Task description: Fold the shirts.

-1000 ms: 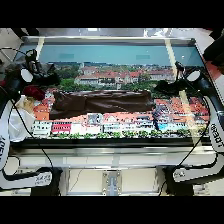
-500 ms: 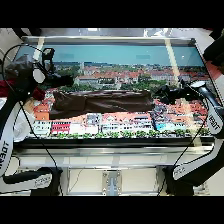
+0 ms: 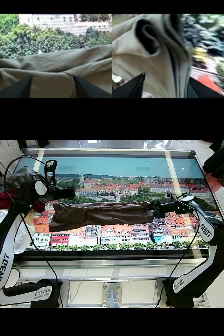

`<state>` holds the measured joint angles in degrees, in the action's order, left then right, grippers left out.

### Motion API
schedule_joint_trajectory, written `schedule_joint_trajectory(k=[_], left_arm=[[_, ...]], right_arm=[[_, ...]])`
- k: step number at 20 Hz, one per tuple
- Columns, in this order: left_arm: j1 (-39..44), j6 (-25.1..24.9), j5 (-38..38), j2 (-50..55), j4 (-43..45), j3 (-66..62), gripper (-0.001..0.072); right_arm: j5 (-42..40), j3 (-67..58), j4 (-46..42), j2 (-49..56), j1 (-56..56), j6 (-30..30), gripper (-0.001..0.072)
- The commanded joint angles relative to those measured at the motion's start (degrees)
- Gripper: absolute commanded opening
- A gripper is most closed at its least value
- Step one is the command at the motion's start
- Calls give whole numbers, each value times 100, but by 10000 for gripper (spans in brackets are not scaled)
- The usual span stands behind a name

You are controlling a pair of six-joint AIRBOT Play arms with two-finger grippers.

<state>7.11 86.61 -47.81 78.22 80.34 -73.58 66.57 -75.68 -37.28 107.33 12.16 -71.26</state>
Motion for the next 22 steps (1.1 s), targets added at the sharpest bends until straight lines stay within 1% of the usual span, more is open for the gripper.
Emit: schedule_joint_trajectory(k=[1,2,3,4,6,7,10,11,12,14,15,16,17,18,22], left_arm=[[4,0,0,-4,0,-4,583],[4,0,0,-2,0,-4,582],[4,0,0,2,0,-4,582],[4,0,0,4,0,-2,580],[4,0,-20,46,-2,-2,579],[4,0,-87,83,-94,-2,578],[7,-4,-498,173,-575,4,578],[7,-4,-651,199,-688,4,577],[28,-4,-793,225,-793,4,558],[192,-9,-903,267,-898,9,321],[356,-31,-896,282,-914,9,284],[595,-168,-879,306,-953,9,178],[859,-367,-872,339,-1027,9,37],[1163,-522,-848,380,-1045,11,14],[2277,-520,-273,752,-1045,9,13]], right_arm=[[-120,-2,-39,31,-339,22,395],[-116,-2,-7,31,-398,22,247],[-90,-2,83,31,-446,17,66],[57,-4,302,28,-474,31,12],[527,-4,713,-33,-505,94,11],[767,-2,769,-129,-507,153,11],[1279,-2,533,-717,-505,92,10],[1335,-2,326,-1012,-501,-52,11],[1346,-2,22,-1300,-498,-192,10],[1521,-2,-780,-1904,-472,-485,9],[1764,4,-1054,-2127,-452,-492,9],[2039,28,-1294,-2330,-428,-522,9],[2153,94,-1475,-2529,-415,-586,9],[2118,232,-1613,-2793,-398,-612,9],[2081,973,-1891,-3950,-264,-629,9]])
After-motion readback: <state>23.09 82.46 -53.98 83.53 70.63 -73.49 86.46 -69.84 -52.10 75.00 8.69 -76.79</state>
